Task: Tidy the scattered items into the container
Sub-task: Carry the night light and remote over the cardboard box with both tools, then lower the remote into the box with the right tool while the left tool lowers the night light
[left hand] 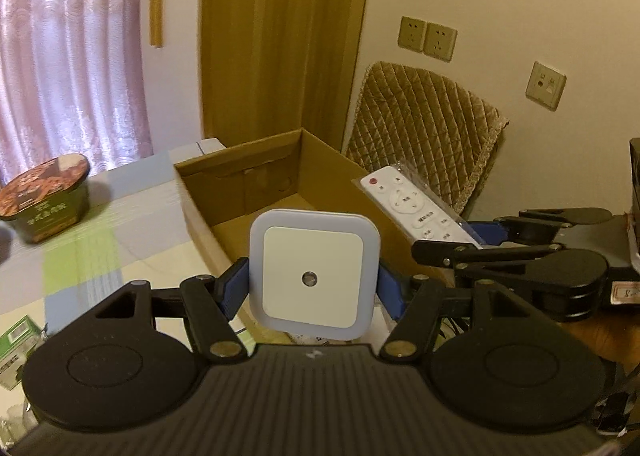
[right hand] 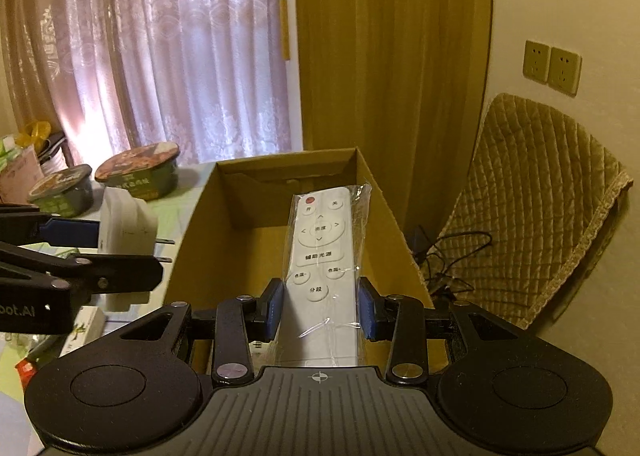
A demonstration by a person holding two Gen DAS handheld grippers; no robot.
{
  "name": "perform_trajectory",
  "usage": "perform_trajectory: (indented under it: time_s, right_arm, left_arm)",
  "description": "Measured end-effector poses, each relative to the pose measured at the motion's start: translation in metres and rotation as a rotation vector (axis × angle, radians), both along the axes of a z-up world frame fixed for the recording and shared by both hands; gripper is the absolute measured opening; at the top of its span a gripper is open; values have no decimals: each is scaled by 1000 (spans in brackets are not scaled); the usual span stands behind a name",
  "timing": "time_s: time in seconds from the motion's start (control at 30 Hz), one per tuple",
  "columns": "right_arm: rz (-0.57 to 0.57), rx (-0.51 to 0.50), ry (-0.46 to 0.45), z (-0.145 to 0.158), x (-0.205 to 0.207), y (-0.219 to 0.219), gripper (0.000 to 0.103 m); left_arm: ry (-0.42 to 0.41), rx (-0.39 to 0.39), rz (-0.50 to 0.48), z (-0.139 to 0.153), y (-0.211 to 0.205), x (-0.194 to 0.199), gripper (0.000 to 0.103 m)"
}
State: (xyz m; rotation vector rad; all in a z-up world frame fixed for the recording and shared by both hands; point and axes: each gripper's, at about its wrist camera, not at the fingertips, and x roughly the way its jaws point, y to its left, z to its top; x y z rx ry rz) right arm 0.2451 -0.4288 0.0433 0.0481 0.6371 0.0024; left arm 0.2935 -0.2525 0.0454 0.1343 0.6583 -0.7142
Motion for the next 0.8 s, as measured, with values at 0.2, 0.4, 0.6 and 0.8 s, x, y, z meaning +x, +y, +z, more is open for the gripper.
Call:
perform_trajectory:
  time_s: [0.2, 0.4, 0.6, 0.8]
  right_arm:
    - [-8, 21, 20, -14, 10, -6, 41]
    - [-7, 32, 36, -22, 15, -7, 41]
    - [-15, 32, 50, -27, 17, -12, 41]
    - [-18, 33, 61, -31, 16, -13, 41]
  left_arm:
    - [13, 23, -27, -16, -13, 6, 62]
    - [22, 41, -46, -27, -22, 13, 62]
    - [26, 60, -33, -35, -28, 18, 62]
    - [26, 51, 1, -34, -11, 18, 62]
